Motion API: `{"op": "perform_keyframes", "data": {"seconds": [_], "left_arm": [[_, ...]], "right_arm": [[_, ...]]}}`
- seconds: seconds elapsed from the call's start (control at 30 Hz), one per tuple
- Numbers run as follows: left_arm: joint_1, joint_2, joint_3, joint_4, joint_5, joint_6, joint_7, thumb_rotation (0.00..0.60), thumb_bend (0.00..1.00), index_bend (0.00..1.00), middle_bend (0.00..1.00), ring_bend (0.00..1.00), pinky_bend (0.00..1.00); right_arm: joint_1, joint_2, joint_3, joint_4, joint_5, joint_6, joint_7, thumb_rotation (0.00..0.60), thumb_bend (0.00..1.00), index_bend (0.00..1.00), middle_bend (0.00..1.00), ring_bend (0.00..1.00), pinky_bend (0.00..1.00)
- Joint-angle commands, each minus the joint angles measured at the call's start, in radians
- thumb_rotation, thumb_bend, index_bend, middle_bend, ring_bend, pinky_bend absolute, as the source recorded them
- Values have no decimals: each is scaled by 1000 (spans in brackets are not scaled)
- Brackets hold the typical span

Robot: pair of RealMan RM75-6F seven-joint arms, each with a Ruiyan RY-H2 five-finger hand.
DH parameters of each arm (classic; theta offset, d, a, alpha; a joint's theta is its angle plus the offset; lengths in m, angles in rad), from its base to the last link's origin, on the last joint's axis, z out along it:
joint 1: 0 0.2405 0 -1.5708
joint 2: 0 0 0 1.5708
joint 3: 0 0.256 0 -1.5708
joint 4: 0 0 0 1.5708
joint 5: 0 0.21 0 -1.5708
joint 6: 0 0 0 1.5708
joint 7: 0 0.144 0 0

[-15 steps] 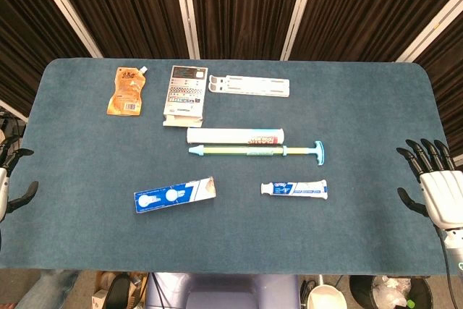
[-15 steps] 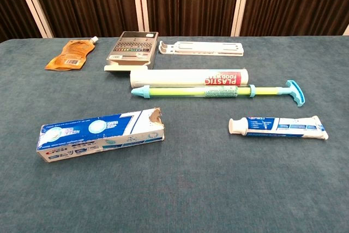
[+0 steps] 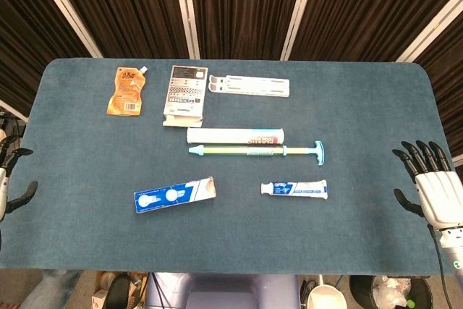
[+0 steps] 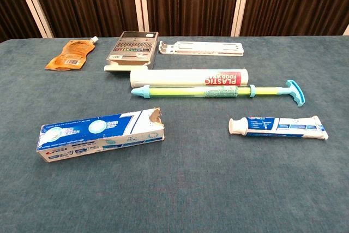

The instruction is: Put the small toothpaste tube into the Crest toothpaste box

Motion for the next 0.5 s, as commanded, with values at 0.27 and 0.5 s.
{"op": "perform_keyframes", "data": {"seconds": [0.27, 0.5], "left_arm": [[0, -24, -1, -3, -5, 9, 3, 600, 271, 277, 132, 20, 155], [2, -30, 2, 0, -12, 12, 22, 600, 270, 273, 133, 20, 156]], "right_arm": [[0, 21, -6, -18, -24, 3, -11, 600, 311, 178, 124, 51, 29], [9, 24, -10, -18, -18, -23, -22, 600, 310, 178, 124, 51, 29]]}}
